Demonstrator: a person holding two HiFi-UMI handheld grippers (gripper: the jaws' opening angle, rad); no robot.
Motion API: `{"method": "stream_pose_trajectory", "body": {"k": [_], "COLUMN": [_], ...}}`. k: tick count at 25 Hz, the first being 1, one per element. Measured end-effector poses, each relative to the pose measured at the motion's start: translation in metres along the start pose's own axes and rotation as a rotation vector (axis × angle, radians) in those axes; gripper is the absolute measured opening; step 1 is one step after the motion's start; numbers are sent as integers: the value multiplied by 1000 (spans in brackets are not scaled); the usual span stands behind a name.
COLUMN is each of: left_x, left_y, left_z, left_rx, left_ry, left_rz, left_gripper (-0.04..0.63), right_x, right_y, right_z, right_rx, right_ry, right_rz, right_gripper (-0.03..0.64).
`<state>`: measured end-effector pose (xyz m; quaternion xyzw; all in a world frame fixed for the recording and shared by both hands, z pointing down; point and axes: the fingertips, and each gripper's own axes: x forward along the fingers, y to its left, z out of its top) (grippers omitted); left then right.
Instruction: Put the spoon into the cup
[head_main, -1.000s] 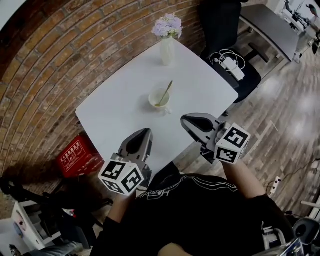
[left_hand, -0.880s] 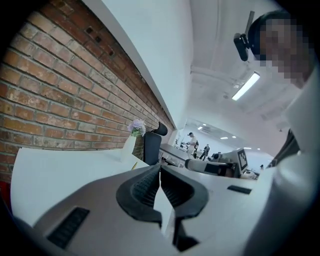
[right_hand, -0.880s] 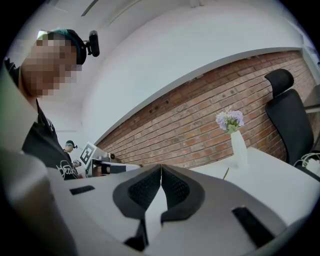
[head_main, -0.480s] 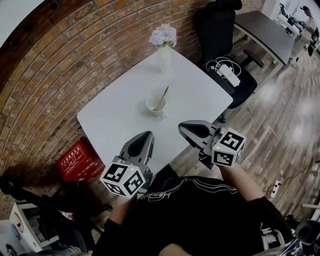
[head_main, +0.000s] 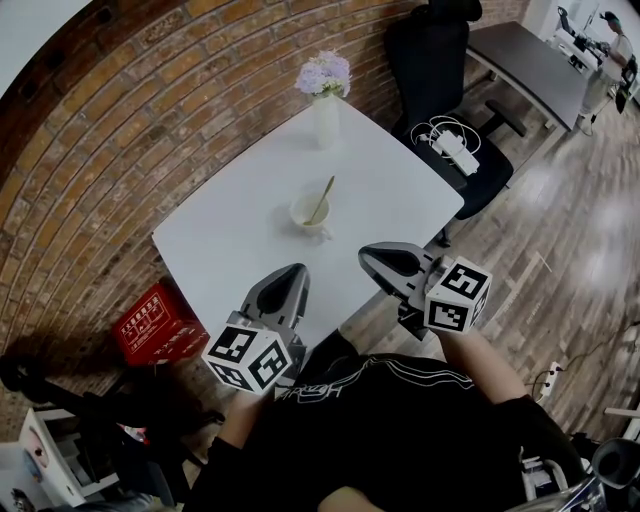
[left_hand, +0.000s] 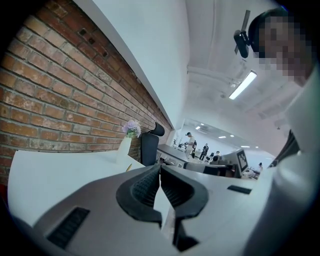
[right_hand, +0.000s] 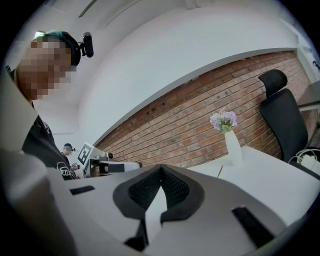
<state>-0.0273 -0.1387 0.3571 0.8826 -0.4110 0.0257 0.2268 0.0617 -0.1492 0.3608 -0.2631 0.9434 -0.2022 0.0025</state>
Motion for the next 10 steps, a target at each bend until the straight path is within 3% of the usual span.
{"method": "stream_pose_trajectory", "body": {"k": [10], "left_x": [12], "left_y": [4], "left_z": [-3], "left_rx": [2], "left_ry": [19], "left_rz": [1], "left_gripper": [8], "right_x": [-1], "right_y": [-15], "right_z": [-3], "right_rx": [17], "right_ry": [-6], "right_rz": [-9], "right_gripper": [-3]}}
